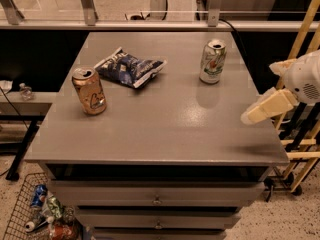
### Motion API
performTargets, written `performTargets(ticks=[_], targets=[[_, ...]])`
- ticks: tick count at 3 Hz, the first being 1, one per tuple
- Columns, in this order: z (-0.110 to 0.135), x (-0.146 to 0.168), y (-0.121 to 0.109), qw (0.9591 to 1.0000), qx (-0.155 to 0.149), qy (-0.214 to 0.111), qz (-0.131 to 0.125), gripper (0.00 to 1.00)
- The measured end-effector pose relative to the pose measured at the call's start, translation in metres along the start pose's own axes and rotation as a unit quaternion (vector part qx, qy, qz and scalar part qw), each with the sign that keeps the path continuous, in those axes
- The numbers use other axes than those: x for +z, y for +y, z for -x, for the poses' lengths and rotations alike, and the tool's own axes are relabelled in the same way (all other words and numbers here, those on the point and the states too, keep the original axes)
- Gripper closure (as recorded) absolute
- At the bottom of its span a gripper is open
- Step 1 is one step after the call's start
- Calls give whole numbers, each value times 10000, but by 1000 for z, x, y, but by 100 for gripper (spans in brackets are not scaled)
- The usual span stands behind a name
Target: Knock 7up can over
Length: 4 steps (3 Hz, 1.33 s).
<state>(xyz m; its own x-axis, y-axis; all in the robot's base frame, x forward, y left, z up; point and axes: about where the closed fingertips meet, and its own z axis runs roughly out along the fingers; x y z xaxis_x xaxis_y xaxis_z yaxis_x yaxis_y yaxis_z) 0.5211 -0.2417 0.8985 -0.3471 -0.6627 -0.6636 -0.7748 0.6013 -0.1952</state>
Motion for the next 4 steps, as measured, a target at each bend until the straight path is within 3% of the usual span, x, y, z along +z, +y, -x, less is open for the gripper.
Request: performTargets(ticks=[1,2,4], targets=[[3,13,-1,9999,-19,-94,60,0],[14,36,-31,9989,52,-425,-183,0],[34,72,-73,9929,344,-970,-595,0]])
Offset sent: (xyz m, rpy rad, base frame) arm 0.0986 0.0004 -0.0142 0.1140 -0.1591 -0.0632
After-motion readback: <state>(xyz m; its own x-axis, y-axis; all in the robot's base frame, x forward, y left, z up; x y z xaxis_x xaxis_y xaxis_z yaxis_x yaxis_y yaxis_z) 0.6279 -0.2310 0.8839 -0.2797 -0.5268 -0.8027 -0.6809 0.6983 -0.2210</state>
